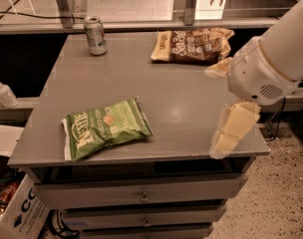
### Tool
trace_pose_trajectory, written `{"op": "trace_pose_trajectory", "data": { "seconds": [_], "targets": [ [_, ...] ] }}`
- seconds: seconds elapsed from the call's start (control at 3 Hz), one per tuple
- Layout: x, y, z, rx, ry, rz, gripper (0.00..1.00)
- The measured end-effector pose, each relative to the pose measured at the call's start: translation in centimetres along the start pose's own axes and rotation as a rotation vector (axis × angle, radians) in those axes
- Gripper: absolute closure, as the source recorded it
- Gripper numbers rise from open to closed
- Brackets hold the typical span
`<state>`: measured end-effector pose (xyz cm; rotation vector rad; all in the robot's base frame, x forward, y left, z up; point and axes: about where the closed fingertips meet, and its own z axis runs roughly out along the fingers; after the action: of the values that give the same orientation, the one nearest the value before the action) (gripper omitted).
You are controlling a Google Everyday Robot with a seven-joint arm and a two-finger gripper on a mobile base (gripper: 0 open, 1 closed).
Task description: Move green jalapeno chip bag near 7up can
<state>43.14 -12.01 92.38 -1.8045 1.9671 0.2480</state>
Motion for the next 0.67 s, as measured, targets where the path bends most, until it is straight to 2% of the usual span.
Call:
{"op": "trace_pose_trajectory", "data": {
  "seconds": [0.33,0.67],
  "targets": [
    [-4.6,0.4,3.6,-0.051,-0.110,-0.069,0.00],
    [-9.1,0.6,6.5,-0.090,-0.189,-0.119,0.00]
  ]
}}
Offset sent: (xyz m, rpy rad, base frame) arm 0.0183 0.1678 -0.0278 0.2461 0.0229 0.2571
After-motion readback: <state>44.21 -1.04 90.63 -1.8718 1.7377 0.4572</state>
